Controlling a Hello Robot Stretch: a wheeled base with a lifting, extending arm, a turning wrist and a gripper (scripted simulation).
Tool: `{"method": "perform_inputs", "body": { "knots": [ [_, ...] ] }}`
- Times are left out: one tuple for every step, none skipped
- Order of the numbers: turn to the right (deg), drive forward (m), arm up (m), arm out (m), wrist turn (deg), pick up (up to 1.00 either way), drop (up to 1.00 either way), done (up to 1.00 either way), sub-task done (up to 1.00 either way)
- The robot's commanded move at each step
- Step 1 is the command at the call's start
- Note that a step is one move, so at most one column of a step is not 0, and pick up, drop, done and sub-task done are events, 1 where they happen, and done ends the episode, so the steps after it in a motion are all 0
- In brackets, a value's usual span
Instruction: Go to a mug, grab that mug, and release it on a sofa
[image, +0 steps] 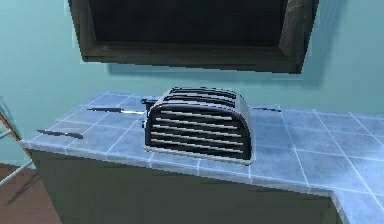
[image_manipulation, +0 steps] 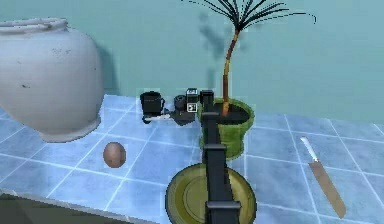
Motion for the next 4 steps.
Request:
{"method": "perform_inputs", "body": {
  "knots": [
    [0.0, 0.00, 0.10, 0.00, 0.0, 0.00, 0.00, 0.00, 0.00],
    [0.0, 0.00, 0.06, 0.00, 0.0, 0.00, 0.00, 0.00, 0.00],
    [0.0, 0.00, 0.00, 0.00, -45.0, 0.00, 0.00, 0.00, 0.00],
    [0.0, 0.00, 0.00, 0.00, -45.0, 0.00, 0.00, 0.00, 0.00]
  ]
}}
